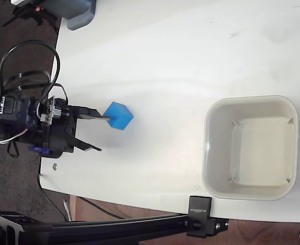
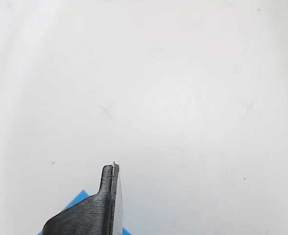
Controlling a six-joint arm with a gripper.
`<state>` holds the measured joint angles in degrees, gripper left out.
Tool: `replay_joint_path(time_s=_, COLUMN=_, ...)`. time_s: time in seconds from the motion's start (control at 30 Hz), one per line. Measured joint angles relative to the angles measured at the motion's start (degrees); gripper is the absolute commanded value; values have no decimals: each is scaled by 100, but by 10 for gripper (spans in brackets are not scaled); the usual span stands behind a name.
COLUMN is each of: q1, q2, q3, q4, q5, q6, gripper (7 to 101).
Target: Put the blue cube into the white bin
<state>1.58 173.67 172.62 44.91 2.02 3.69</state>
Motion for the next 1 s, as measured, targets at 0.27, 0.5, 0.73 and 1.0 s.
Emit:
replay_joint_path(time_s=0.27, q1=-9, q2=0, q3=0, q4=0, q5=-114, q6=-114, gripper=1003)
replay_joint_path(time_s=0.5, q1=-9, q2=0, q3=0, q4=0, q5=-114, q6=-97, gripper=1003)
replay_joint_path(time_s=0.73, q1=70, q2=0, q3=-88, q4=35, q5=-26, q6=44, gripper=1003)
replay_joint_path(time_s=1.0, q1=-378, q2=-1881, q3=-2162, q4=571, q5=782, q6=1090, gripper=1003)
